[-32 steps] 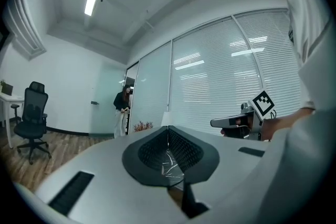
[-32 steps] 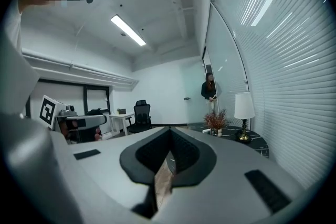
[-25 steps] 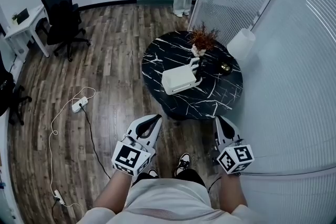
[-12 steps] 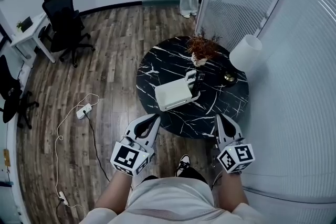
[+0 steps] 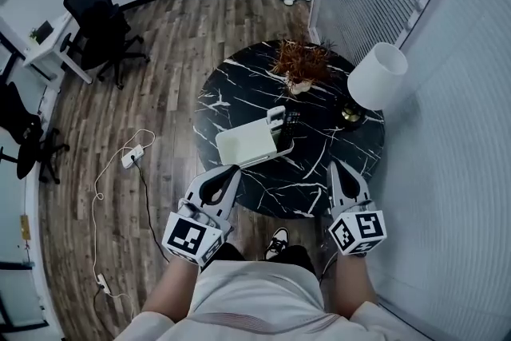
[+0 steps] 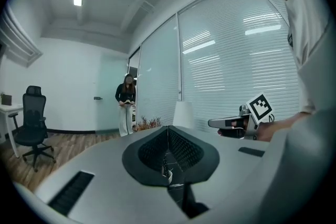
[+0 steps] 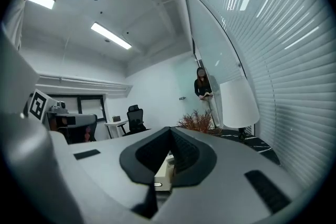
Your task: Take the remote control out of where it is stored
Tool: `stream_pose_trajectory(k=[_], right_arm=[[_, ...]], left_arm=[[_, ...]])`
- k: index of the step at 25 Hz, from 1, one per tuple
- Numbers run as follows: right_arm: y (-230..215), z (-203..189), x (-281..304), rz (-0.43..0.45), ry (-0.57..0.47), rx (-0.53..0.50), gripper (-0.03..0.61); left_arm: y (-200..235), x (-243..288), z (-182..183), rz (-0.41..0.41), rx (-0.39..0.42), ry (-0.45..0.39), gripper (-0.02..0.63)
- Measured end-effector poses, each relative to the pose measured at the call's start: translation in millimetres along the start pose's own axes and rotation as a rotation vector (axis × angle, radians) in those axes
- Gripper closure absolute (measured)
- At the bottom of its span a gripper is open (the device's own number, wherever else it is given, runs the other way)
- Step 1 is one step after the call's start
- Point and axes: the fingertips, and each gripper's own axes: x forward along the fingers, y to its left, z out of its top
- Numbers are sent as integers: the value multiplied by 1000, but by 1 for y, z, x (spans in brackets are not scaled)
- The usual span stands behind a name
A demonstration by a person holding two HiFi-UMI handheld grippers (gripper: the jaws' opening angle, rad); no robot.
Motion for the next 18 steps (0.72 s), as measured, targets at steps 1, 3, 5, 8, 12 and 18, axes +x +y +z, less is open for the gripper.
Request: stream_pose_trajectory(k=[1, 3, 5, 8, 12, 18], right_arm=[[-2, -4, 2, 1, 12, 1, 566], [-5, -10, 7, 2, 35, -4, 566], [-7, -15, 10, -7, 54, -6, 566], [-9, -21, 20, -25, 75, -8, 566], [-1, -27, 38, -54, 102, -3, 565], [5, -43, 79, -53, 161, -13, 562]], left_arm=[[0, 4, -2, 0, -4, 7, 603], [4, 11, -6, 1, -12, 11, 603], [10, 16, -11, 0, -20, 12, 603], [22, 24, -20, -5, -37, 14, 603], [43, 27, -24, -20, -46, 18, 603], [66, 25, -26, -26, -72, 21, 603]])
